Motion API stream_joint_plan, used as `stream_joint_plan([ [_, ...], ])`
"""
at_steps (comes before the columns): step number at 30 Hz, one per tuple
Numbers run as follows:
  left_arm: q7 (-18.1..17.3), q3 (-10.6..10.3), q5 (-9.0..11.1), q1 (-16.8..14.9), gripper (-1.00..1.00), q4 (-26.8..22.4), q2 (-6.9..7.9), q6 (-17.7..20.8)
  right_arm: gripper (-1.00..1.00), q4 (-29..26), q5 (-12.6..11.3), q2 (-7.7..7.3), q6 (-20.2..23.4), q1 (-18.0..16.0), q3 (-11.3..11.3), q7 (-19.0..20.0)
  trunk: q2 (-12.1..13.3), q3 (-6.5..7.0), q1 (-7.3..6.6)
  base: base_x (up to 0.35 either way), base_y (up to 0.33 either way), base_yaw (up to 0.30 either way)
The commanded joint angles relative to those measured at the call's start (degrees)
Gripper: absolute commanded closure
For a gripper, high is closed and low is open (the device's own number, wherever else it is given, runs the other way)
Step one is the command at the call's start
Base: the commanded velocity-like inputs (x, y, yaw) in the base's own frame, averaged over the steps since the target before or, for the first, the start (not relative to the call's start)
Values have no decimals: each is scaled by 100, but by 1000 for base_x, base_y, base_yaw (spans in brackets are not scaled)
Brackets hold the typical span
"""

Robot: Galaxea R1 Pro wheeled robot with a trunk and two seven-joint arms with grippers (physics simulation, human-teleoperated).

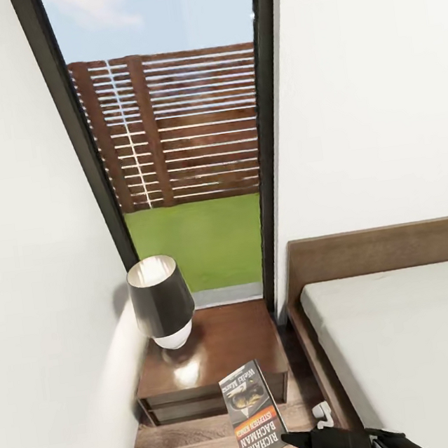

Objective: In the bedroom, move the book from the bed onto either nightstand, and place the two sandals side by side next to the bed.

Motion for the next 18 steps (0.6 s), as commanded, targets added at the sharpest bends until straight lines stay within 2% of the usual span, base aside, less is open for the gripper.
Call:
stream_joint_plan([
  [1, -3, -48, 56, -6, -100, 4, 2, -19, 100, -5, 40, 2, 39, -5, -50, 27, -12, -15, 4, 73, 0, 125],
  [10, -3, -48, 56, -6, -100, 4, 2, -19, 100, -2, 40, 2, 39, -4, -46, 11, -12, -40, 4, 82, 0, 86],
  [18, -3, -55, 54, -6, -100, 4, 2, -19, 100, -2, 39, 2, 39, -5, -55, 11, -12, -44, 4, 224, 0, 15],
])
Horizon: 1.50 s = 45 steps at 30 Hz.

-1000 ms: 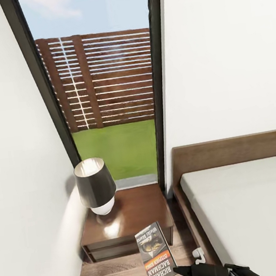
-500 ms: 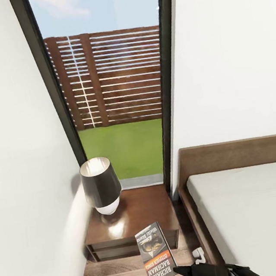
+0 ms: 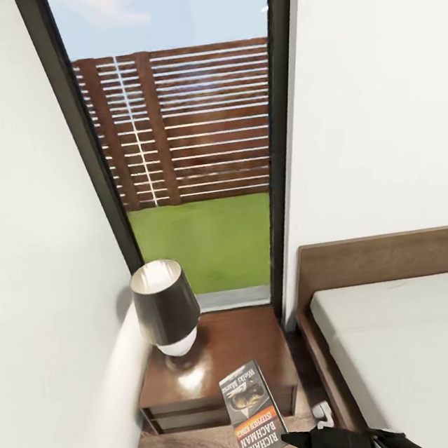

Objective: In the bedroom, move the book from the bed onto either nightstand, and place the two sandals side by side next to the bed.

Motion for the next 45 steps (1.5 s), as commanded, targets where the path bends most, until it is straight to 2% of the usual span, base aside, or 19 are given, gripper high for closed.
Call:
stream_joint_plan([
  [1, -3, -49, 56, -5, -100, 3, 2, -19, 100, -4, 39, 2, 39, -6, -57, 27, -11, -12, 6, 293, 0, 5],
  [19, -3, -50, 55, -5, -100, 3, 2, -27, 100, -4, 40, 2, 39, -6, -57, 32, -11, -57, 6, 217, 0, 135],
  [45, -10, -51, 56, -4, -100, 3, -31, -20, 100, -4, 33, -3, 39, -5, -68, 27, -11, -77, 6, -44, 0, 37],
])
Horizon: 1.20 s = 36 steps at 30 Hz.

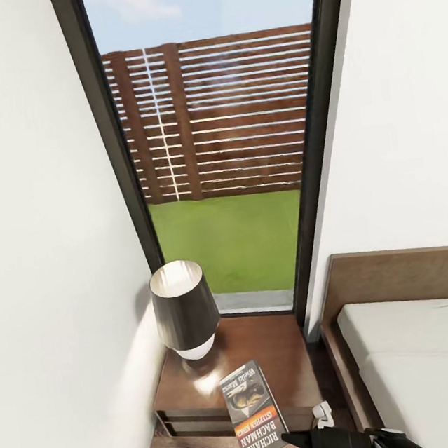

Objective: In the bedroom, move the book from the bed onto either nightstand, and place the two sandals side by side next to the bed.

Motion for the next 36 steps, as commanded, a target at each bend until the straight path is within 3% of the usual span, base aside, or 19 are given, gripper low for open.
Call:
stream_joint_plan([
  [1, -4, -48, 57, -5, -100, 3, 2, -18, 100, -4, 41, 1, 39, -6, -52, 27, -12, -12, 3, -3, 0, 1],
  [20, -3, -52, 56, -2, -100, 6, 0, -13, 100, -4, 40, -3, 39, -6, -68, 27, -12, -12, 3, 127, 0, 0],
  [36, 0, -56, 52, 2, -100, 7, -6, -17, 100, -4, 40, -2, 39, -6, -69, 22, -12, -12, 3, 16, 0, 0],
])
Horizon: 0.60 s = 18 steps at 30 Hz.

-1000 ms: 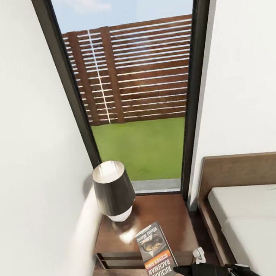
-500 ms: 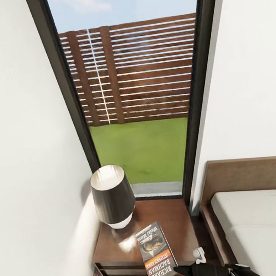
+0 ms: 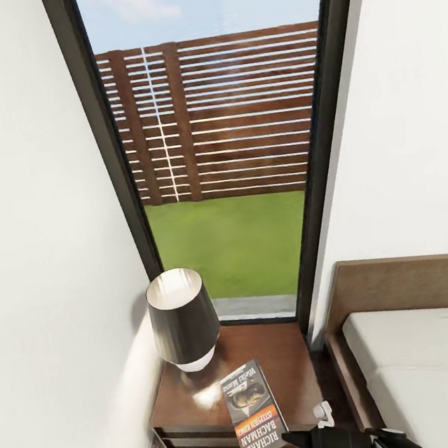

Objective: In the bedroom, move the book from the bed onto either nightstand, and place the two sandals side by side next to the bed.

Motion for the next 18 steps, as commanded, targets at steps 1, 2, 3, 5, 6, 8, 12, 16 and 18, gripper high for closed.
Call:
stream_joint_plan([
  [1, -3, -49, 57, -5, -100, 4, 3, -19, 100, -4, 41, 2, 39, -5, -50, 26, -12, -12, 3, 1, 0, 0],
  [2, -4, -49, 56, -5, -100, 3, 3, -19, 100, -4, 41, 0, 39, -5, -52, 27, -12, -12, 3, 1, 0, 0],
  [3, -5, -49, 55, -5, -100, 2, 4, -19, 100, -4, 40, -5, 37, -4, -53, 28, -12, -12, 3, 0, 0, 0],
  [5, -7, -49, 53, -8, -100, 4, 6, -19, 100, -4, 37, -5, 33, 0, -57, 29, -12, -12, 3, 3, 0, 0],
  [6, -7, -49, 53, -7, -100, 3, 7, -19, 100, -4, 36, -4, 32, 1, -57, 30, -12, -12, 3, 19, 0, 0],
  [8, -6, -49, 52, -6, -100, 3, 7, -19, 100, -4, 35, -1, 32, 2, -58, 30, -12, -12, 3, 58, 0, 0],
  [12, -7, -50, 52, -8, -100, 5, 8, -19, 100, -4, 35, 1, 31, 3, -59, 31, -12, -12, 3, 165, 0, 0],
  [16, -8, -49, 53, -9, -100, 4, 8, -19, 100, -4, 34, 6, 30, 3, -57, 31, -12, -12, 3, 223, 0, 0],
  [18, -7, -49, 53, -9, -100, 2, 8, -19, 100, -4, 35, 8, 30, 3, -56, 31, -12, -12, 3, 182, 0, 0],
])
